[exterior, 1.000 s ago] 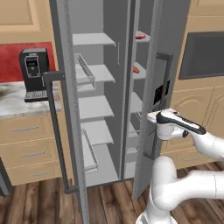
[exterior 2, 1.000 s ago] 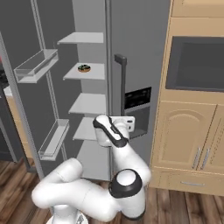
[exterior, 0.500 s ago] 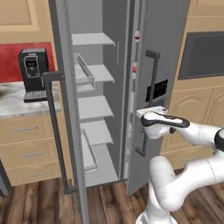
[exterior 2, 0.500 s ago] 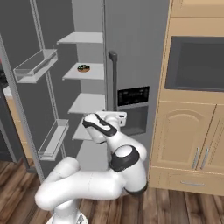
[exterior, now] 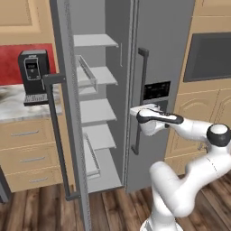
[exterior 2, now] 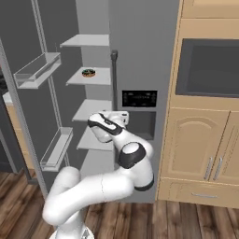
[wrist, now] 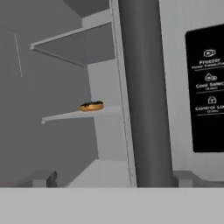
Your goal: There's a steak in the fridge that needs to be moved to the freezer for freezing. Pick up the steak from the fridge, place it on any shelf in the freezer, and close the fridge and freezer doors when done.
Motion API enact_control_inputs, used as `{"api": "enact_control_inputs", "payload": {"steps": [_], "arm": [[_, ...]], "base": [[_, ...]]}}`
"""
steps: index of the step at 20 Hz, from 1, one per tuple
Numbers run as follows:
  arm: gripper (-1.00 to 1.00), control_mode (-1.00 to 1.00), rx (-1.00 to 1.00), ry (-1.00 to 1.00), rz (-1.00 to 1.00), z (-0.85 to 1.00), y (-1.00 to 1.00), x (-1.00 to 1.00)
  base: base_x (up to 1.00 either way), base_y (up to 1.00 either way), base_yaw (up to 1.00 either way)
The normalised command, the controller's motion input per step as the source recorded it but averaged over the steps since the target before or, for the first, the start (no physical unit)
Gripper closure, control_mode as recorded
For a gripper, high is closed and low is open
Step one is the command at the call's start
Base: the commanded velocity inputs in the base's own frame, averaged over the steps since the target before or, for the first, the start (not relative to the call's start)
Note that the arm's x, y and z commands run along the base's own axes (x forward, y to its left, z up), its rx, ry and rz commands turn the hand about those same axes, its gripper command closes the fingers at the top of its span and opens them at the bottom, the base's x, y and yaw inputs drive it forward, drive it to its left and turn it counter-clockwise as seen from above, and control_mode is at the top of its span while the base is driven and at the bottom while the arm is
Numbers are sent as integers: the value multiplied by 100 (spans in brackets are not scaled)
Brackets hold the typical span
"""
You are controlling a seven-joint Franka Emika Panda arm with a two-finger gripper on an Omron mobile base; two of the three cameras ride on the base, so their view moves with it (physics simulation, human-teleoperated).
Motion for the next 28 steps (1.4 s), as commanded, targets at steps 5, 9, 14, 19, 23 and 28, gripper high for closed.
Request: {"api": "enact_control_inputs", "payload": {"steps": [5, 9, 14, 19, 23, 28], "arm": [[-100, -100, 0, 0, 3, 0, 100, 76], [-100, -100, 0, 0, 3, 0, 68, 56], [-100, -100, 0, -6, 2, 11, 19, 17], [-100, -100, 2, -27, 0, 58, 0, -41], [-100, -100, 6, -39, 0, 66, -1, -67], [-100, -100, 7, -40, 0, 44, 4, -27]], "base": [[0, 0, 0], [0, 0, 0], [0, 0, 0], [0, 0, 0], [0, 0, 0], [0, 0, 0]]}}
